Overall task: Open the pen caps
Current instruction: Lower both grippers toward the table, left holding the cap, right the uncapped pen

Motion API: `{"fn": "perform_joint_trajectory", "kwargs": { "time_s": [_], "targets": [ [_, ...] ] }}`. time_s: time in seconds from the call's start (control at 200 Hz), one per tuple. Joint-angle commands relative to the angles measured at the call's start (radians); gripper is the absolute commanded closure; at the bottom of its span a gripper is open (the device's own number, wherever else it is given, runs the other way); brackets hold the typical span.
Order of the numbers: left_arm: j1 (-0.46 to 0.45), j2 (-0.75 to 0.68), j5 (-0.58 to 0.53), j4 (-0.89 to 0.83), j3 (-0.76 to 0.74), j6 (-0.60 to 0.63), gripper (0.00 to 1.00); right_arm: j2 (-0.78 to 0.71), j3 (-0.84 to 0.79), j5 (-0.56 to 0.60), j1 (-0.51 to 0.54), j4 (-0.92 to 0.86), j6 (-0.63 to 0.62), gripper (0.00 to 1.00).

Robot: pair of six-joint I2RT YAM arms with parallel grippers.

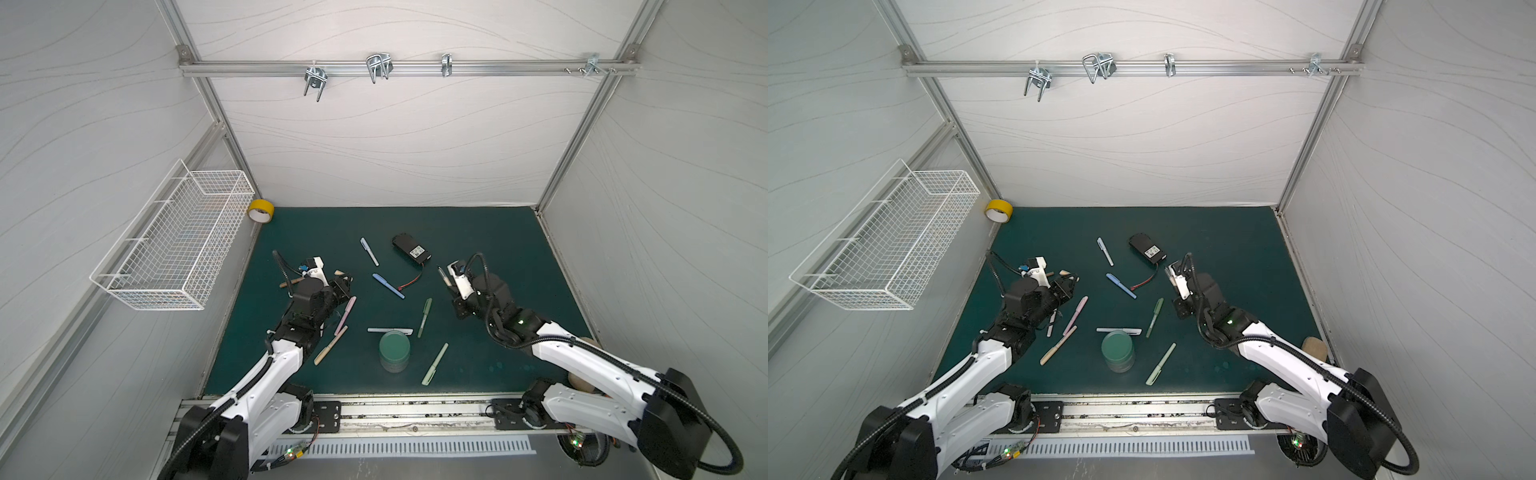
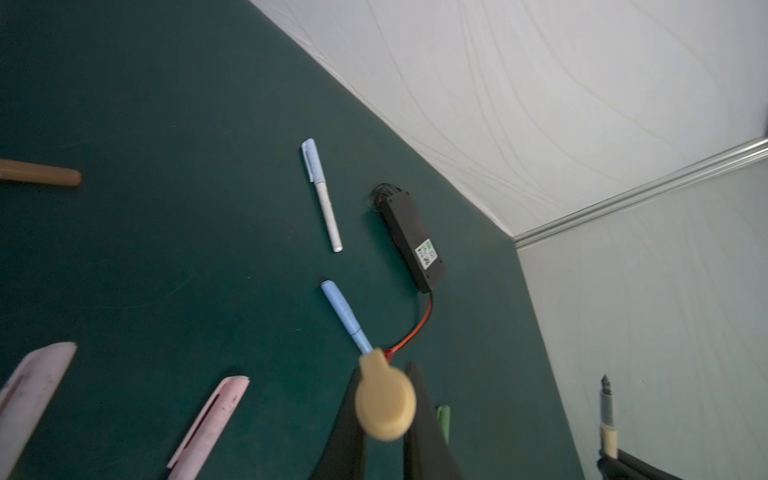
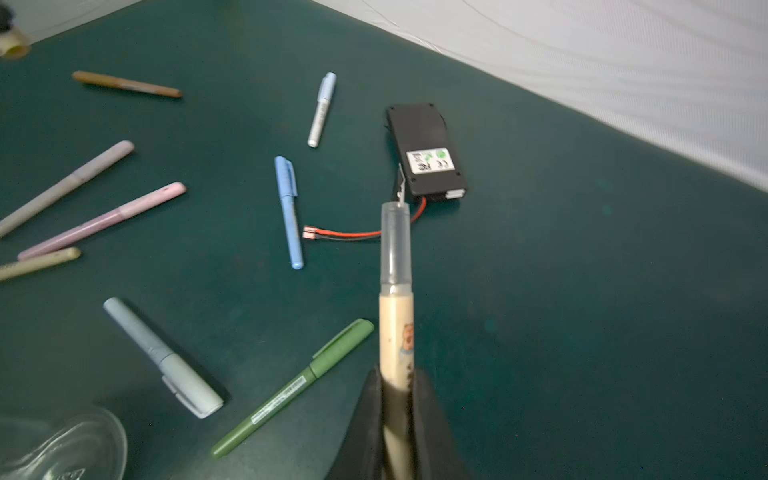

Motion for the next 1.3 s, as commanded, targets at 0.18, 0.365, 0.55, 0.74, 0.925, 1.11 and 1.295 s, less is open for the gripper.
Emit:
{"fn": "perform_joint_trajectory", "kwargs": {
  "time_s": [0.18, 0.365, 0.55, 0.74, 0.925, 1.11, 1.295],
  "targets": [
    [0.022, 0.215, -0.027, 0.059, 0.072, 0.102, 1.0, 0.091, -0.009, -0.161, -0.218, -0.079, 0.242, 1.0],
    [0.074, 0.381, -0.004, 0.095, 0.124, 0.112, 1.0, 0.161, -0.003, -0.184, -0.288, -0.076, 0.281, 1.0],
    [0.084, 0.506, -0.017, 0.076, 0.211, 0.172, 1.0, 0.217, 0.01, -0.183, -0.307, -0.058, 0.292, 1.0],
    [0.083, 0.616, -0.066, 0.006, 0.308, 0.188, 1.0, 0.274, 0.034, -0.189, -0.318, -0.038, 0.293, 1.0],
    [0.084, 0.71, -0.092, -0.044, 0.389, 0.198, 1.0, 0.368, 0.071, -0.207, -0.342, -0.009, 0.302, 1.0],
    [0.107, 0.764, -0.1, -0.12, 0.444, 0.183, 1.0, 0.441, 0.091, -0.207, -0.372, -0.003, 0.321, 1.0],
    [0.129, 0.799, -0.098, -0.183, 0.485, 0.159, 1.0, 0.479, 0.101, -0.187, -0.384, -0.011, 0.332, 0.99]
  ]
}}
